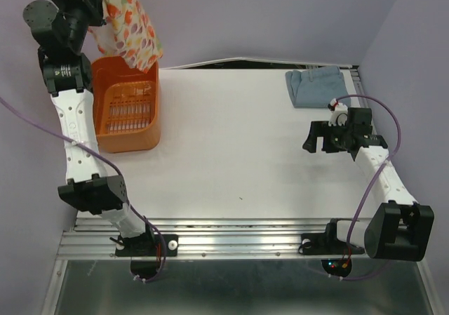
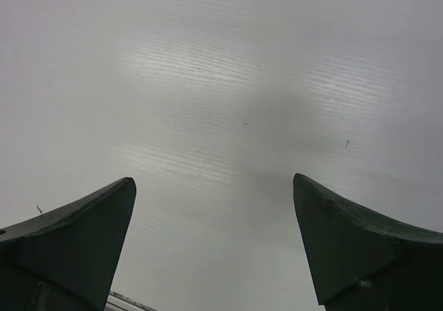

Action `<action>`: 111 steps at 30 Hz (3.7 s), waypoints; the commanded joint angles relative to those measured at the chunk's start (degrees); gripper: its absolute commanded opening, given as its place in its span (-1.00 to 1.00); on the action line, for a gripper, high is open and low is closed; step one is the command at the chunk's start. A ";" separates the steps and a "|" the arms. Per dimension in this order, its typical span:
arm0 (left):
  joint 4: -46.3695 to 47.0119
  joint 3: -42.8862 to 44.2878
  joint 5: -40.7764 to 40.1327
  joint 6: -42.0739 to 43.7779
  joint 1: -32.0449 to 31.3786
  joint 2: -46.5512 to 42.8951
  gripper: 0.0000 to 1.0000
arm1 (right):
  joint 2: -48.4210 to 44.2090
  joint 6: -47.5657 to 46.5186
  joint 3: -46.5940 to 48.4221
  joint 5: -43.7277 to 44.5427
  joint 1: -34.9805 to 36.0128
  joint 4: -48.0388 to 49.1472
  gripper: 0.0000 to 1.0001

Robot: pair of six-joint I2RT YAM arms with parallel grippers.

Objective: Fold and stack the skirts
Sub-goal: Move the skirt to the center of the board, then flatten the skirt out

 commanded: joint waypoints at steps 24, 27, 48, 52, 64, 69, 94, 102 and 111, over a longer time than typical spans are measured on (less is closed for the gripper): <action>-12.45 -26.26 12.29 21.59 -29.46 -0.75 -1.00 | 2.88 1.31 1.71 -0.03 0.33 1.67 1.00; -12.72 -17.94 8.07 21.33 -30.33 2.07 -1.00 | 2.88 1.22 1.97 0.41 0.33 1.67 1.00; -9.55 -56.85 -23.52 36.13 -75.06 -1.27 0.47 | 13.86 -3.87 10.93 -0.46 0.33 -6.31 1.00; -9.64 -53.06 -15.60 32.67 -75.42 -4.23 0.97 | 14.57 -5.37 11.47 -2.65 0.33 -8.17 1.00; -8.23 -40.05 9.46 25.63 -53.20 -11.73 0.82 | 17.29 -2.83 12.17 -12.33 1.56 -9.41 0.84; -6.66 -39.69 9.38 24.15 -47.66 -7.51 0.86 | 22.21 0.08 13.83 -13.03 4.99 -5.63 0.82; -30.47 -22.90 10.88 54.63 -52.66 18.69 0.96 | 43.05 5.44 26.41 -20.86 12.64 -1.58 0.12; -31.70 -25.62 5.33 55.27 -54.94 17.83 -0.32 | 43.05 5.79 29.13 -22.44 12.64 -0.97 -0.97; -31.95 -44.42 4.63 52.44 -55.73 -7.91 -1.00 | 46.56 7.81 37.03 -20.33 12.64 1.32 -0.99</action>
